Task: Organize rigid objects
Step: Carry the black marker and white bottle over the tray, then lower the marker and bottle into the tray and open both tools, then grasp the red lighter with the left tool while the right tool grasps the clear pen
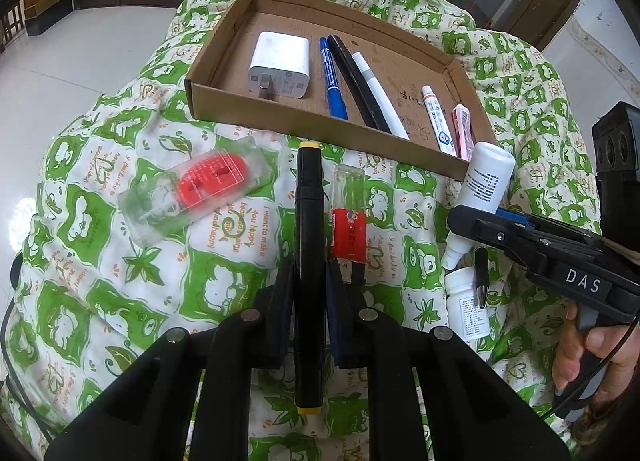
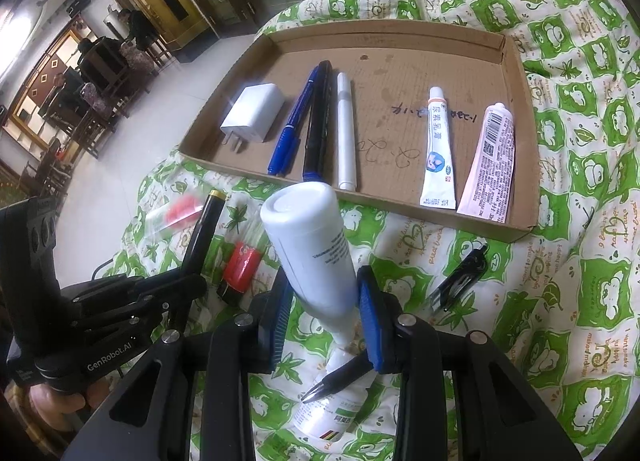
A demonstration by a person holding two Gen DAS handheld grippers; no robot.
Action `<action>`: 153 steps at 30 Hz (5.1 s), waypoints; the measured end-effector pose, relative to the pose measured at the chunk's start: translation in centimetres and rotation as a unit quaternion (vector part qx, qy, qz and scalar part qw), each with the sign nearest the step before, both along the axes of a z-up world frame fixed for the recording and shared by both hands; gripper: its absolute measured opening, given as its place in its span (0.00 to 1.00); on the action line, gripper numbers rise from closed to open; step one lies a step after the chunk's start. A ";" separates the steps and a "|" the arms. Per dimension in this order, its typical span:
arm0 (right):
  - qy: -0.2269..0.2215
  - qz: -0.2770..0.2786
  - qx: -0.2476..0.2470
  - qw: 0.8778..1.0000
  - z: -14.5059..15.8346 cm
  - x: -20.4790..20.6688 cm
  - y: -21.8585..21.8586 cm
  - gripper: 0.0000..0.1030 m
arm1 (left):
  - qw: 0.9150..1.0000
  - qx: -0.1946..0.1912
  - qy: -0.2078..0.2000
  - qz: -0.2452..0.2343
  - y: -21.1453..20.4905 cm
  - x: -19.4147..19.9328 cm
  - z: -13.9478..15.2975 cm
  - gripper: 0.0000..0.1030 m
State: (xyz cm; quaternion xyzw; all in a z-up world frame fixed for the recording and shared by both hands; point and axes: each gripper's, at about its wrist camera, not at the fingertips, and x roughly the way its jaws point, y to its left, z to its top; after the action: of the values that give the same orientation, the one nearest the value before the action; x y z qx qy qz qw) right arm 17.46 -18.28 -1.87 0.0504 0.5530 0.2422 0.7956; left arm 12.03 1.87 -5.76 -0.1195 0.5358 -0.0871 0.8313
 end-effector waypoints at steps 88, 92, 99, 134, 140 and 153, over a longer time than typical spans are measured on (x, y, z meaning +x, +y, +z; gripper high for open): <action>0.013 -0.104 0.047 0.993 -2.4 12.3 -0.7 0.26 | 0.996 0.084 -0.035 0.005 -2.5 15.9 0.2 0.12; 0.007 -0.107 0.060 0.992 -2.5 13.1 -0.6 0.26 | 0.996 0.085 -0.036 0.005 -2.5 15.9 0.2 0.12; 0.002 -0.111 0.075 0.991 -2.3 13.0 -1.0 0.34 | 0.995 0.088 -0.038 0.005 -2.6 15.8 0.2 0.12; 0.076 -0.095 0.108 0.987 0.2 0.1 -5.3 0.65 | 0.995 0.005 -0.023 0.098 8.7 2.1 2.5 0.45; 0.090 -0.137 0.082 0.983 -0.9 -0.4 -6.7 0.65 | 0.996 0.093 -0.005 -0.003 4.2 4.4 1.4 0.45; 0.144 -0.173 0.103 0.969 -5.1 1.6 -6.3 0.18 | 0.973 0.198 -0.001 -0.116 -0.1 7.3 0.7 0.50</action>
State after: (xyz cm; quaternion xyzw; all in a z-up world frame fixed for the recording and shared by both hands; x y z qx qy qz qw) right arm 19.08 -24.58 -6.99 0.2615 0.6165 0.1463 0.7281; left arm 19.34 1.72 -5.06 0.1109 0.5516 -0.0753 0.8232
